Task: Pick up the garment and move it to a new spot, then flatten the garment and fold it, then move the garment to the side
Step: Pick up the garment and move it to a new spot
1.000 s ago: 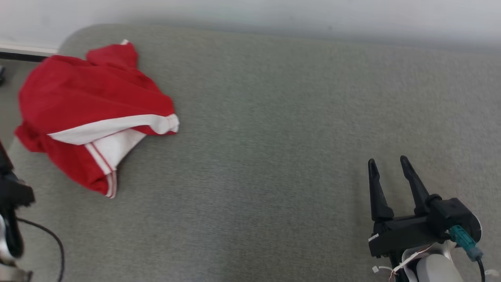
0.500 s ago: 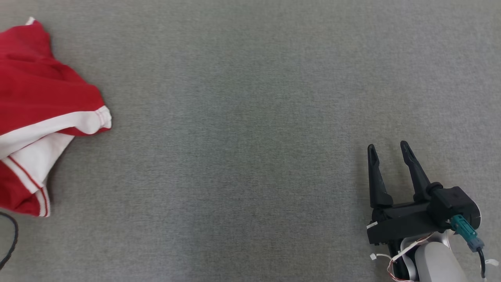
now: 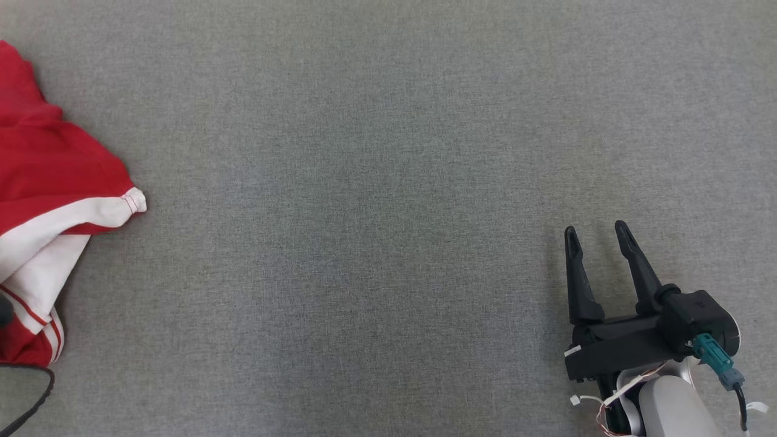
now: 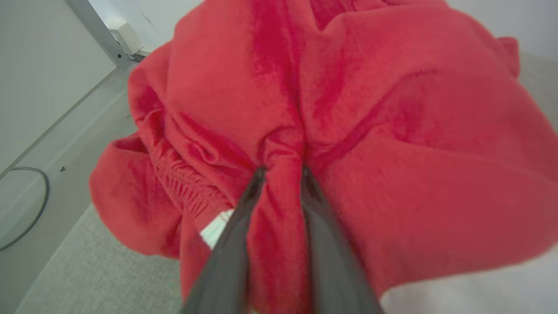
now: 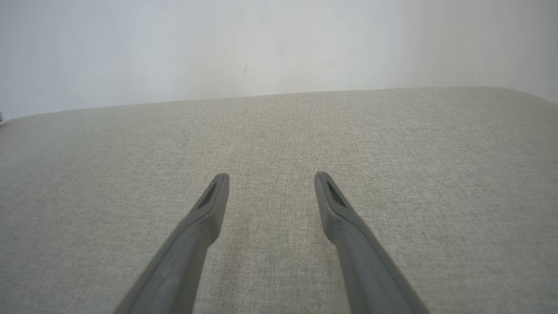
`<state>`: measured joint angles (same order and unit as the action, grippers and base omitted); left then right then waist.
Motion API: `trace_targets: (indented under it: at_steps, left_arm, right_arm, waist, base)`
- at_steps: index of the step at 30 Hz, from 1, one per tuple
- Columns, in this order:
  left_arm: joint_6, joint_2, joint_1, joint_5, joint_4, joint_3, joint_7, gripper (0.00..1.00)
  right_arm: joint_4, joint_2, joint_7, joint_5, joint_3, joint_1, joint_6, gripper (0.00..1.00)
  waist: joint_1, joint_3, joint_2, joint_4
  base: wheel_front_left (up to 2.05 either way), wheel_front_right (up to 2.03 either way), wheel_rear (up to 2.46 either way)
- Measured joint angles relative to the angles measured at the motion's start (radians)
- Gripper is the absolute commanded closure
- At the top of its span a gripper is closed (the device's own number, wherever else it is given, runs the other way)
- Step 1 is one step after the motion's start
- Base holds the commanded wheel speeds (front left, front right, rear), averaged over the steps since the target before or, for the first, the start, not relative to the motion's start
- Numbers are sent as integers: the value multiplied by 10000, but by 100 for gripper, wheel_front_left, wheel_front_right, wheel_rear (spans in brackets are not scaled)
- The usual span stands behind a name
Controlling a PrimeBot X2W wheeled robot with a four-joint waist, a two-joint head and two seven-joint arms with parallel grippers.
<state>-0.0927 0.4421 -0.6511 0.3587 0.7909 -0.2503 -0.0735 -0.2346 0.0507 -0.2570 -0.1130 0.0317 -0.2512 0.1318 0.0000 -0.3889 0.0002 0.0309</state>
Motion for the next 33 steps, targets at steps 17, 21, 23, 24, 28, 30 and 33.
trace_targets:
  at_steps: [17, 21, 23, 24, 28, 30, 33]
  left_arm:
    - [209, 500, -634, -504, -2489, 303, 1929, 100]
    - [128, 742, -788, -518, -3708, 464, 1776, 100]
    - [90, 763, -939, -558, -4362, 640, 1601, 100]
    - [73, 746, -1029, -558, -4656, 731, 1490, 100]
    - [46, 671, -1334, -621, -5873, 1229, 945, 100]
    - [42, 543, -1522, -650, -6395, 1494, 688, 100]
    - [35, 230, -1760, -663, -6966, 1958, 307, 100]
  right_arm:
    - [-332, -6, -46, -410, 111, 272, 0, 0]
    - [-330, -6, -69, -685, 209, 323, 0, 0]
    - [-332, -8, -71, -823, 249, 380, 0, 0]
    - [-336, -6, -69, -886, 274, 407, 0, 0]
    - [-357, -8, -71, -1106, 316, 474, 0, 0]
    - [-360, -6, -71, -1193, 351, 514, 0, 0]
    - [-382, -6, -71, -1273, 362, 573, 0, 0]
  waist:
    - [0, 1075, -2, -143]
    - [-2, 1344, -2, -52]
    - [-1, 1423, -2, 82]
    - [-1, 1456, -2, 159]
    - [-2, 1595, -2, 527]
    - [-1, 1664, -2, 742]
    - [-1, 1766, -2, 1095]
  base:
    - [0, 0, 0]
    - [0, 0, 0]
    - [0, 0, 0]
    - [0, 0, 0]
    - [0, 0, 0]
    - [0, 0, 0]
    - [0, 0, 0]
